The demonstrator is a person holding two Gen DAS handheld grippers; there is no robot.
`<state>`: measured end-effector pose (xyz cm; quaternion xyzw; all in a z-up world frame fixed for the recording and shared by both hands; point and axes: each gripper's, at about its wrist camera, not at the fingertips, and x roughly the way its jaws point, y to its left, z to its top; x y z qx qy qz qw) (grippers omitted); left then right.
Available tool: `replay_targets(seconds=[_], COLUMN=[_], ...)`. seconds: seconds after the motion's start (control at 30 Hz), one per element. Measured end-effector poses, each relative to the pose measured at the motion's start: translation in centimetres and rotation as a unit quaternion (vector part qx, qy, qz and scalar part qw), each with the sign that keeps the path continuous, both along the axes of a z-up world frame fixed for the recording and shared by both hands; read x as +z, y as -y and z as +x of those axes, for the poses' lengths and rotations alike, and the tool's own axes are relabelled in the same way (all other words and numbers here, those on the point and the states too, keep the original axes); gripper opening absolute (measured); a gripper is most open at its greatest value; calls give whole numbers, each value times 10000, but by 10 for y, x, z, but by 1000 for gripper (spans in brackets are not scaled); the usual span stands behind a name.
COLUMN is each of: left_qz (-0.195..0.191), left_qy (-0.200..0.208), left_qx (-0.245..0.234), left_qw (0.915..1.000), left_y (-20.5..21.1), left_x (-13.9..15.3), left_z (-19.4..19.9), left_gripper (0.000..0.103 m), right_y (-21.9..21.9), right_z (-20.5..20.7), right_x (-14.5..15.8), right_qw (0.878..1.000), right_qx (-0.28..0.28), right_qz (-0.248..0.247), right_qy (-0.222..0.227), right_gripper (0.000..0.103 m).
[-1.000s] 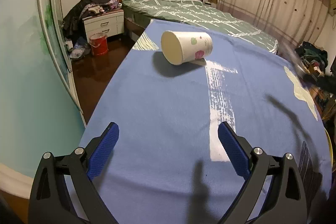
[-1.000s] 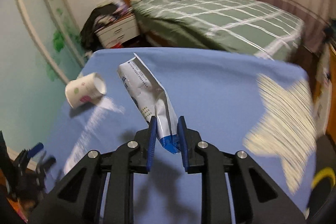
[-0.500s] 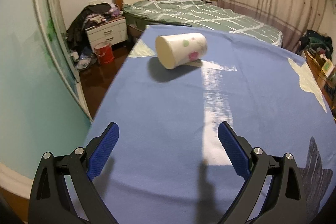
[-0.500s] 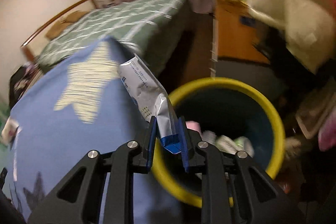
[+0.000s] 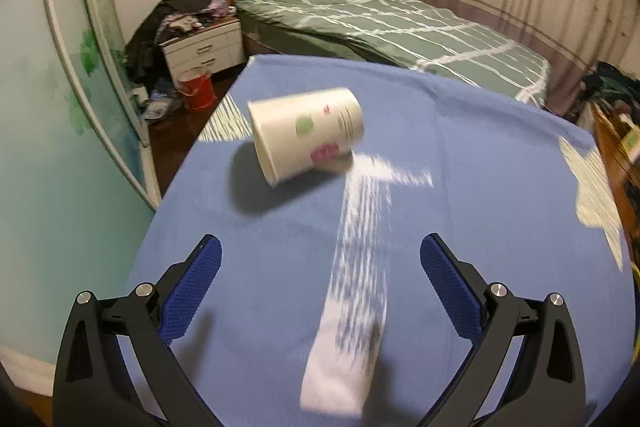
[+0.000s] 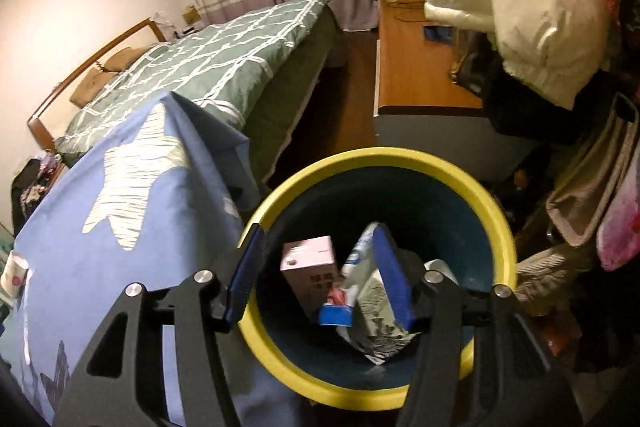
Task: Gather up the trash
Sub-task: 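Carry the snack wrapper into the bin and open the right gripper, then reach the left gripper to the white paper cup and grasp it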
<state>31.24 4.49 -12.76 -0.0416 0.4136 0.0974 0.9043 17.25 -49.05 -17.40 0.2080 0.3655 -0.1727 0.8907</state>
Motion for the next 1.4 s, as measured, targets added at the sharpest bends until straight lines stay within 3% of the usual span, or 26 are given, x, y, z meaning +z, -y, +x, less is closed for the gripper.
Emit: replay_targets(seconds=[0.23,0.8,0.9,0.97,1.2,1.4], left_qz=[243,205,258,301,362,345], left_qy=[-27,-117,-134,-123,-86,62], left_qx=[779,1384,1394,1368,1124,355], left_qw=[9967,9901,9898,9901,9930,9988], left_y=[-2,-12,-14,-15,-7,43], left_x=[-1,-17,-20,-21,-15,6], left_z=[54,112,118,120,113,80], left_gripper=[98,98,98,84,84,84], right_y=[-8,-25,-27,-28,-25,-15], right_z=[15,34,35,34,22,-4], right_x=[9,12,12,12,16,24], right_qw=[9997,9990,9988,9985,9985,9988], right_qx=[227,423,476,524,534,421], right_qz=[76,69,70,84,44,-64], right_qy=[57,97,102,105,142,242], right_gripper=[54,54,54,54,54,54])
